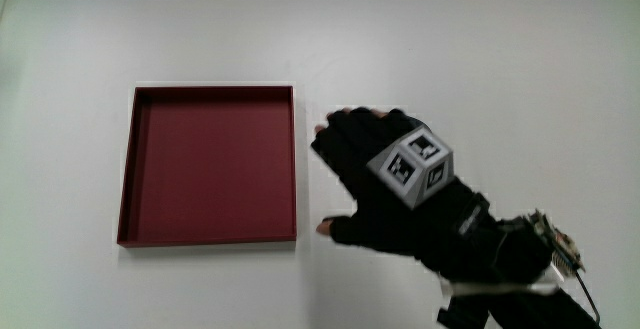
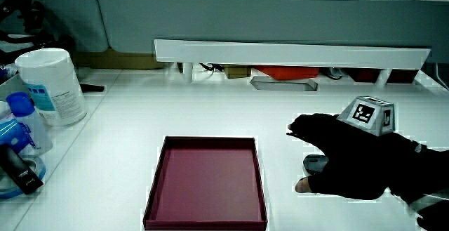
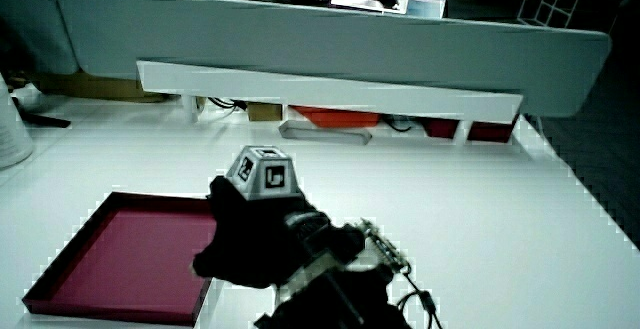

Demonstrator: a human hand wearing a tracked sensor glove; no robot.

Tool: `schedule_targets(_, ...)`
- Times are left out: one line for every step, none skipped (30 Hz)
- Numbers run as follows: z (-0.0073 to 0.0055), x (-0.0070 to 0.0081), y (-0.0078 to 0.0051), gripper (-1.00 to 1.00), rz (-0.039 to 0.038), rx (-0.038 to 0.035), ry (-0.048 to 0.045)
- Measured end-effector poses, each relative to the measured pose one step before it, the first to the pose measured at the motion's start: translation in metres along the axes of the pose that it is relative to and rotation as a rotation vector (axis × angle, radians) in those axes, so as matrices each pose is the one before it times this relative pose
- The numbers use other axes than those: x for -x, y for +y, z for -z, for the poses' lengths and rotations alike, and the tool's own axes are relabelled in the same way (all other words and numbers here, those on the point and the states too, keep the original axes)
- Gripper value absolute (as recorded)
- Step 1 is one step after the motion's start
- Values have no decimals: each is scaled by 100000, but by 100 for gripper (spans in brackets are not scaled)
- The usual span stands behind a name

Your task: Pick mouse from desk

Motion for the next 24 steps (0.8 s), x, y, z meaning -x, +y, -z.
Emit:
schedule_targets(371,-1003,372,0,2729,1761,3225)
schedule_targets(-17,-620,217,0,1514,1560,2983)
schedule_targets(-39,-616,226,0,1514,1560,2983)
schedule_targets(237,-873,323,0,2125,-90,-1342)
schedule_targets(-199,-364,79,0,2089,-623,983)
schedule_targets(114,-688,296,0,1541,293,-500)
schedule_targets(161,-726,321,0,1618,1656,4124)
schedule_targets(-330,-58,-36,0,707,8,1760)
schedule_targets(258,-799,386,0,1978,-244,-1858)
schedule_targets(17,-531,213,0,2196,-628,-691)
schedule_targets(91,-620,270,0,1358,1986,3742)
schedule_targets(-239,-139,-10,0,823,110,1076)
schedule_targets(275,-783,414,0,2202,924,-19)
schedule_targets(173,-600,329,0,1939,391,1147)
schedule_targets(110,-435,266,0,945,748,415)
schedule_targets(-28,-311,161,0,1252,-193,477)
schedule_targets(163,-512,316,0,1627,864,333)
schedule_targets(155,-470,305,0,1062,1205,1104)
schedule_targets(229,-633,395,0,2568,-92,-280)
schedule_targets(123,-408,269,0,1372,149,377)
schedule_targets(31,-177,117,0,674,206,419)
schedule_targets(260,-491,383,0,1282,1513,972)
schedule_targets(133,-312,228,0,1054,702,-30)
schedule_targets(209,-461,338,0,1130,606,574)
